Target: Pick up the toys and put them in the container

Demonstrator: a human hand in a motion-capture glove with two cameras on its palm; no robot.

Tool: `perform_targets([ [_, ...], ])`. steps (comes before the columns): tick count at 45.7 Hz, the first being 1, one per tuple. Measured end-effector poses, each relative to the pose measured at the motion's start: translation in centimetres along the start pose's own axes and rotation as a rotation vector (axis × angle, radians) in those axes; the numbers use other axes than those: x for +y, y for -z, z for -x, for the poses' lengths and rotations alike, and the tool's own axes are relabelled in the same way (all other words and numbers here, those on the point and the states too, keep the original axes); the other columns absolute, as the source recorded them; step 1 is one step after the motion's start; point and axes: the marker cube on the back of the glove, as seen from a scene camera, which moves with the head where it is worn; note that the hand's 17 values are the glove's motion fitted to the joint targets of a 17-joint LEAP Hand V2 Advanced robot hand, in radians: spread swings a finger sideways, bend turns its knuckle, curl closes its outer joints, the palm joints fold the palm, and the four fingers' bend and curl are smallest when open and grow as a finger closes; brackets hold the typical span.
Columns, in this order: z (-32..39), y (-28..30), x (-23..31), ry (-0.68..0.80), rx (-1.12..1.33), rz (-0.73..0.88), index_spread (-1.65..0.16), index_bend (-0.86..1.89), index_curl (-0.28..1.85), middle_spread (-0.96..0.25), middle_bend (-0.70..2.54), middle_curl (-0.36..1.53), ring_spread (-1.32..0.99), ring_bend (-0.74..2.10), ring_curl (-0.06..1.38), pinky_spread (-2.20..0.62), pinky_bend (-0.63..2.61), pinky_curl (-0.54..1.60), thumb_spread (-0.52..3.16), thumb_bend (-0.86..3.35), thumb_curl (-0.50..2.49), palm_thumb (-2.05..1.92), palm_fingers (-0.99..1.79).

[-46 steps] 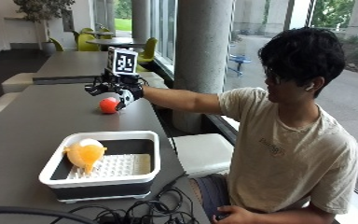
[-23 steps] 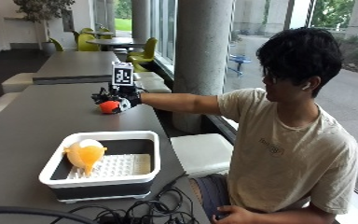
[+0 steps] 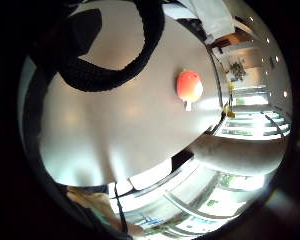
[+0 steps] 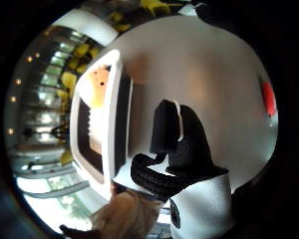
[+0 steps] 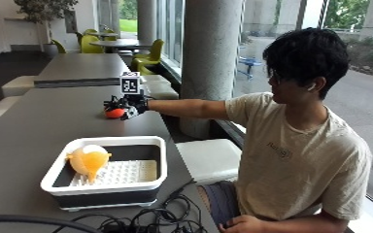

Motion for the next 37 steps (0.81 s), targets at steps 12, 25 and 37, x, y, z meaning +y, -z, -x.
perform_targets([
  [12,-0.8,0.3,0.4,-0.001,0.026,-0.011,-0.31,0.18,0.42,-0.13,0.12,0.28,-0.19,0.36,0.38,-0.08,1.01,0.36,1.46,-0.01,0.29,-0.01,-0.09],
  [25,-3.0,0.1,0.7,-0.055,0.114,-0.005,-0.31,0.18,0.42,-0.13,0.12,0.26,-0.19,0.34,0.38,-0.08,0.98,0.36,1.46,-0.01,0.28,-0.01,-0.09],
  [37,-0.7,-0.2,0.4,0.018,-0.081,-0.004,-0.32,0.19,0.42,-0.13,0.12,0.24,-0.18,0.33,0.38,-0.07,0.97,0.36,1.46,-0.01,0.28,-0.01,-0.08],
])
